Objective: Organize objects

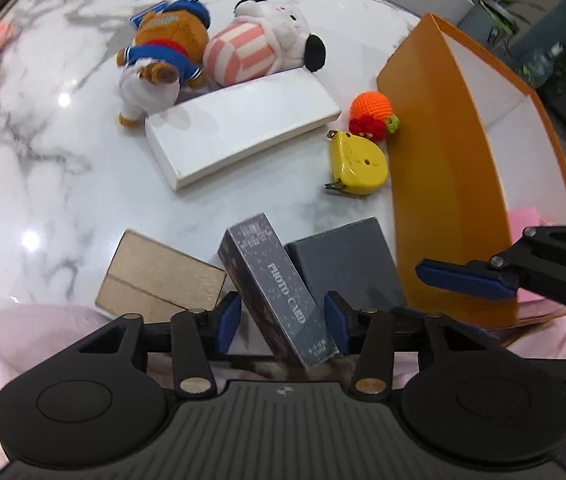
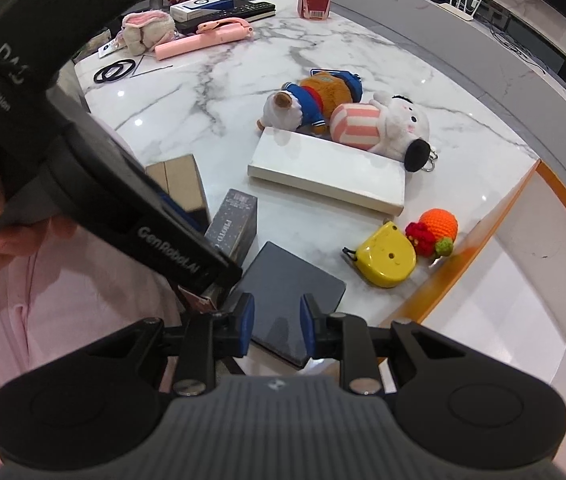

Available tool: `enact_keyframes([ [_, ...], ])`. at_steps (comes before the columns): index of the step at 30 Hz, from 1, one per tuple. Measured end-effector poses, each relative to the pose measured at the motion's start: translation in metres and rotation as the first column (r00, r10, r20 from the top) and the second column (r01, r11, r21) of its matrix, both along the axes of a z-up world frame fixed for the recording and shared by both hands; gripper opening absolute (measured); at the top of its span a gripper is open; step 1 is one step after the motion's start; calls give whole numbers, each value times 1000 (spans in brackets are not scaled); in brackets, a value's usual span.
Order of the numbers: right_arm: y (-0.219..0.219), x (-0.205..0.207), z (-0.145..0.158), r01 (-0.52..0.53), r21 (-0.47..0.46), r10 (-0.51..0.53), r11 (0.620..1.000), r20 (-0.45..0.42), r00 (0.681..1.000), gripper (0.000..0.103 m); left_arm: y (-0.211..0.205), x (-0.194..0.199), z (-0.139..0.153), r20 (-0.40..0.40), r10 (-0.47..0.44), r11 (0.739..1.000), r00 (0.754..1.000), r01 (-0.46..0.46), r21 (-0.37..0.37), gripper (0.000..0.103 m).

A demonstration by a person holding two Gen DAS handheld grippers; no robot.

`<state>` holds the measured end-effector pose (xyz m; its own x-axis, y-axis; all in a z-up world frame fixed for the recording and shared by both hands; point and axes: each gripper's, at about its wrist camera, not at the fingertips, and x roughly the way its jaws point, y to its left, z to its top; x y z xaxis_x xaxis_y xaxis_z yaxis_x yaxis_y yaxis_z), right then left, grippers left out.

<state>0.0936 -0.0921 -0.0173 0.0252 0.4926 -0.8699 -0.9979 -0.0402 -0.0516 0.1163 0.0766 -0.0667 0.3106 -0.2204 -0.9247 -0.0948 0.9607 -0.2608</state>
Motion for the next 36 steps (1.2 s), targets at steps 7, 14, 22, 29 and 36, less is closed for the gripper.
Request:
enact_keyframes([
  [7,10,-12,-9,-137,-57,140,989,50,989,48,-2,8,-1,8,-107,990,994,105,96,30],
  [14,23,-39,-34,-306,-183,338,934,181,924,66,8,5,-1,51,-136,986,989,130,109,27],
  [22,42,-47,-61,-279,-273,348,921,255,902,81,14,-3,-3,86,-164,985,983,158,71,27],
  [29,43,-55,-73,-221,-278,304,935,307,902,93,16,-5,-5,102,-167,985,981,161,62,27],
  [36,23,-64,-74,-215,-211,287,953,414,864,70,15,-9,-3,112,-163,985,980,157,65,27],
])
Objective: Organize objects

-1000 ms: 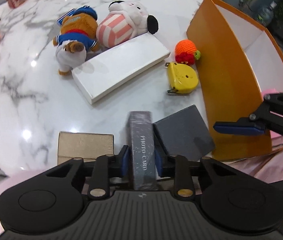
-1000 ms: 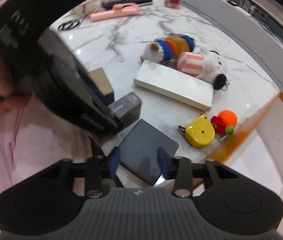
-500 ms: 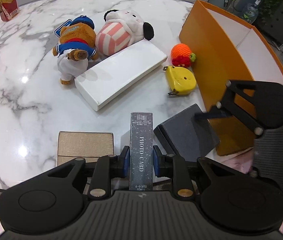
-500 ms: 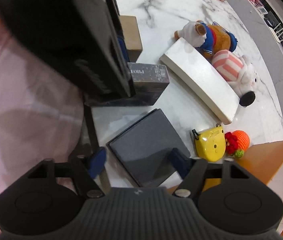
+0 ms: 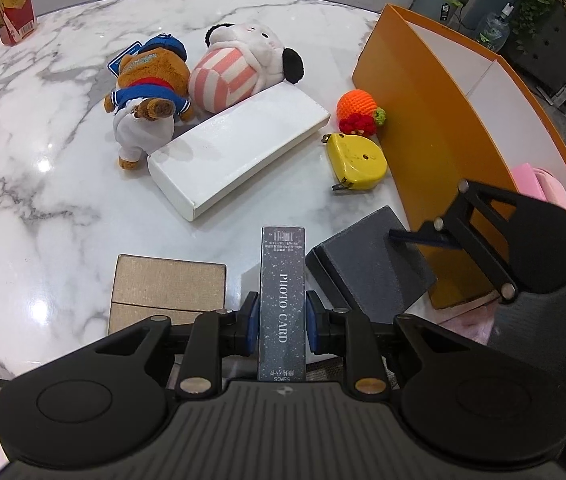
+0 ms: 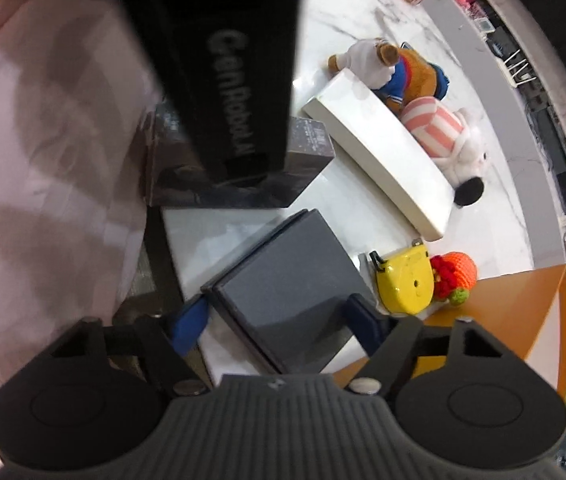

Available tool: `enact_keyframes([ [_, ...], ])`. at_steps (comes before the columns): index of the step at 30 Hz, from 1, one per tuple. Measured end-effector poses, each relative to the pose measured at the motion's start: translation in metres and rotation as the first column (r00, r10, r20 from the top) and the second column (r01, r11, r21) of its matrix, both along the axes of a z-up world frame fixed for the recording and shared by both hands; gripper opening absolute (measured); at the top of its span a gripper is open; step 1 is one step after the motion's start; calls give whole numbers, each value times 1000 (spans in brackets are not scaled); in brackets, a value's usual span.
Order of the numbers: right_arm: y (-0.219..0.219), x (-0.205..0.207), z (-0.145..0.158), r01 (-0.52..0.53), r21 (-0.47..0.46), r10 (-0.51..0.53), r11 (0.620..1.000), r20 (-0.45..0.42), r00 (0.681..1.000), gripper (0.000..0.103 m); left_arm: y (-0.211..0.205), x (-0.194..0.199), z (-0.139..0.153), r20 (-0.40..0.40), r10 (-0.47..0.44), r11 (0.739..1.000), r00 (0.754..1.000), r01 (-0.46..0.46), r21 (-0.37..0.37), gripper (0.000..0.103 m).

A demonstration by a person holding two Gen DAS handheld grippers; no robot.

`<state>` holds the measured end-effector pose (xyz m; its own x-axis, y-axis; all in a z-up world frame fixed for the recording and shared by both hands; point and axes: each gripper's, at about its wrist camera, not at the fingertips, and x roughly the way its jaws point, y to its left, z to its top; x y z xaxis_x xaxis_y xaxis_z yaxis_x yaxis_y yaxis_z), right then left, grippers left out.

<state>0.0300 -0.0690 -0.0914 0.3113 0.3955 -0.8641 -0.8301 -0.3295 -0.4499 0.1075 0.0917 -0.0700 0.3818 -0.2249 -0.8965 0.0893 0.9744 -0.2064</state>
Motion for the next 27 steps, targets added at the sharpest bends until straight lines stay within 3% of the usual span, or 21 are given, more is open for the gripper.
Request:
enact_keyframes([
  [4,-13,-8,4,-41,23,40,999,42,998,50,-1,-2,2,13,1,1000,1000,-1,2,27],
  [6,-14,-5,11,-21,44,20,999,17,1000,33,-2,-2,2,13,4,1000,1000,-4,1,27],
  [8,-15,-2,19,6,55,-5,998,-18,1000,22,-3,-2,2,10,1,1000,1000,-1,-1,27],
  [9,-16,-2,23,9,58,-7,998,-28,1000,11,-4,-2,2,9,-3,1000,1000,3,1,27],
  [11,-19,-1,30,7,56,-4,998,-54,999,0,-6,-4,3,12,-11,1000,1000,11,5,27],
  [12,-19,2,35,20,35,-16,999,-104,994,0,-6,-4,3,13,-11,1000,1000,10,6,27],
  [13,-19,7,41,32,21,-28,999,-155,988,2,-5,-4,3,13,-7,1000,1000,7,5,27],
  [14,-18,11,46,29,27,-24,999,-180,983,24,-4,-4,4,13,-3,1000,1000,3,4,27],
  [15,-17,14,50,17,28,-11,999,-177,984,64,-4,-4,5,14,0,1000,1000,0,5,27],
  [17,-11,18,56,-37,18,40,999,-168,985,86,-6,-3,7,24,-8,1000,1000,8,15,27],
  [19,-1,24,60,-83,-12,79,996,-191,978,86,-7,-2,9,33,-18,1000,999,17,24,27],
  [24,39,44,48,-92,-210,39,973,-244,969,91,-3,0,5,26,-5,1000,1000,4,17,27],
  [27,52,47,37,-85,-267,20,960,-236,972,91,2,1,1,15,1,1000,1000,-1,-4,27],
])
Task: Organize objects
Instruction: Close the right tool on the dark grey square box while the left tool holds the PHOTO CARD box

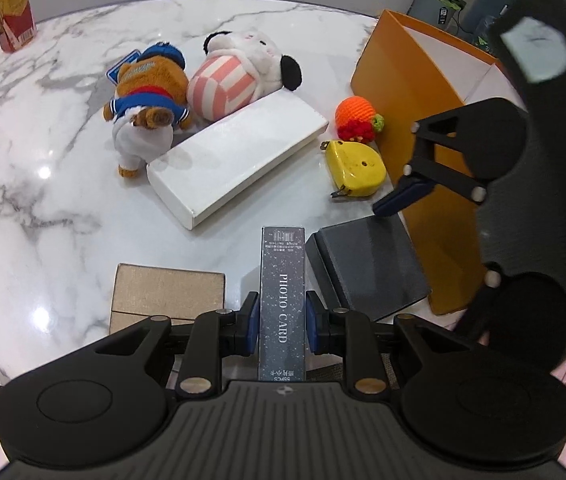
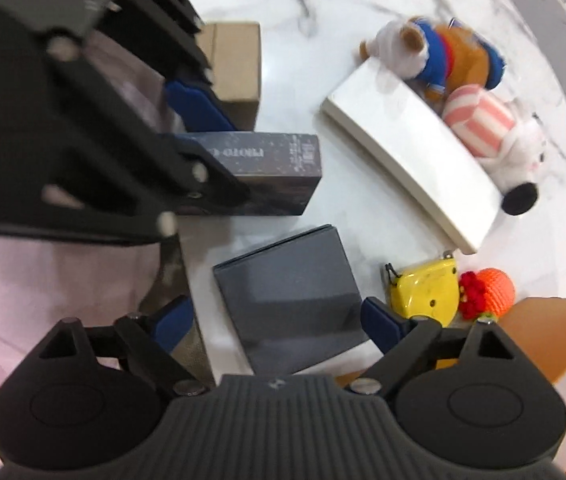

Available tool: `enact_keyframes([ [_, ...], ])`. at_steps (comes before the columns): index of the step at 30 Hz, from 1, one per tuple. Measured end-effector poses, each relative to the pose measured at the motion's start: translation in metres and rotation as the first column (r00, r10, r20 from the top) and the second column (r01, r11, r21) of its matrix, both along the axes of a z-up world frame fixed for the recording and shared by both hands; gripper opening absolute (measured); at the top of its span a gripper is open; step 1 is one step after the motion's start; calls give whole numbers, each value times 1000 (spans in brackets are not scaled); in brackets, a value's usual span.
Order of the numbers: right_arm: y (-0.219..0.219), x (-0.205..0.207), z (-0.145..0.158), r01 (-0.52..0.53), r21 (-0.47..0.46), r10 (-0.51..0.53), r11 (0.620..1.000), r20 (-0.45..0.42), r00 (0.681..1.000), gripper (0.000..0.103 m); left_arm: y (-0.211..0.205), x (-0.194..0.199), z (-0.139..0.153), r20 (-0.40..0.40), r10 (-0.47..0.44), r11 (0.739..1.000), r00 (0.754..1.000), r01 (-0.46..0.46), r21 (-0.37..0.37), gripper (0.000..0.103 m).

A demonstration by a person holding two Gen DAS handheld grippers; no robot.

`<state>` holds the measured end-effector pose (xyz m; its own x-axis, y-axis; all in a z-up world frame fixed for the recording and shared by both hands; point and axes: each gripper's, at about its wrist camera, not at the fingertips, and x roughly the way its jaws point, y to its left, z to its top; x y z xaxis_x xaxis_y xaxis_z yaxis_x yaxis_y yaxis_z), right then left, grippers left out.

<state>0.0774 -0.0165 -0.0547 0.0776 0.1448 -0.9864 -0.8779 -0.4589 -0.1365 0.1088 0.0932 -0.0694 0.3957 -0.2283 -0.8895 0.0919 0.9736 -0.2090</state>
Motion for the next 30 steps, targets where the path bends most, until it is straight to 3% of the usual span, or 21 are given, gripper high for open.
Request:
enact_keyframes([
  [9,-17,-15,3,45,26,-44,999,-11,999,90,5,0,-2,-1,-10,999,1000,10,-52,27],
  [15,-50,-40,11,-2,169,-11,986,76,997,90,6,-2,-2,1,0,998,1000,0,-57,27],
  [19,-66,-53,7,-30,216,-1,976,143,990,75,4,-4,-1,8,-4,999,1000,4,-34,27],
  [25,-75,-55,0,-85,257,31,963,207,978,85,5,-4,-2,2,5,999,1000,-5,-38,27],
  [30,-66,-47,3,-35,216,3,976,145,989,88,6,-4,-2,3,16,999,1000,-16,-43,27],
])
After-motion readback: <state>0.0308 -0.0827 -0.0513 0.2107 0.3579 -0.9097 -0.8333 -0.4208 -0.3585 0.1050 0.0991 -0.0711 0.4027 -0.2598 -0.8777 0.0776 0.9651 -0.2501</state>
